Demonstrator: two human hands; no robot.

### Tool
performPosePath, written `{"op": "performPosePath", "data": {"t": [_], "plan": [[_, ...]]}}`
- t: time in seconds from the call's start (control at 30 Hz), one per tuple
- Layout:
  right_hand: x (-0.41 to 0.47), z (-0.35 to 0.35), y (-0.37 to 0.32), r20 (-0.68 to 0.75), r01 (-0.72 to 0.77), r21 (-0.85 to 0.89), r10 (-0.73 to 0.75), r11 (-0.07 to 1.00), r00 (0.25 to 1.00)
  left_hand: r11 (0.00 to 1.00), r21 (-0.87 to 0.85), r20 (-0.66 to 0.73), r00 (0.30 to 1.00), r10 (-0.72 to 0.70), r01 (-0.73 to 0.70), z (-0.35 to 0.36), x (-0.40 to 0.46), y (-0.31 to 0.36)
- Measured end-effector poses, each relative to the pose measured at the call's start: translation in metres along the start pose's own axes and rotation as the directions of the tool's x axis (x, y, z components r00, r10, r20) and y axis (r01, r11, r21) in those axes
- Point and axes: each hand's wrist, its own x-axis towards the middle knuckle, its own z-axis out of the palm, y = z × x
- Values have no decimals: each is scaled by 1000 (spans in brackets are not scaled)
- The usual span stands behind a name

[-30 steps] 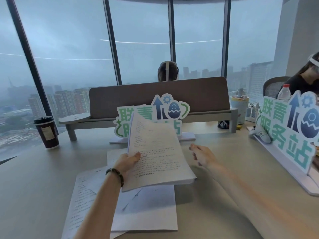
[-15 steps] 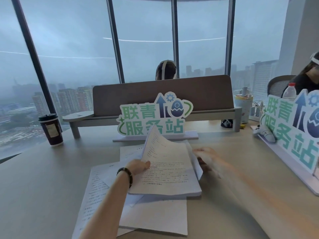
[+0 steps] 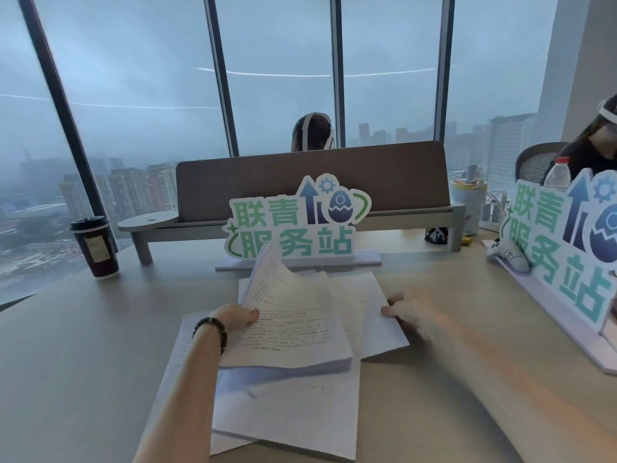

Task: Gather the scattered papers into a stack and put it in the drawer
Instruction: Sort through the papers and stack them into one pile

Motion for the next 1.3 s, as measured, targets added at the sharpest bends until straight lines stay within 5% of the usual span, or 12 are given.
{"op": "performPosePath", "data": {"t": [0.5,0.77,1.03,1.3], "plan": [[-10,10,-5,89,-32,230,12,973,996,988,-134,24,997,79,-75,33,5,27],[0,7,5,-51,5,197,5,980,999,954,-296,-14,999,47,-49,5,11,6],[10,1,13,-176,70,170,-40,983,984,994,-102,12,999,30,-29,9,5,8],[9,1,10,-5,47,142,-47,989,999,991,-95,41,995,94,-90,28,1,24]]}}
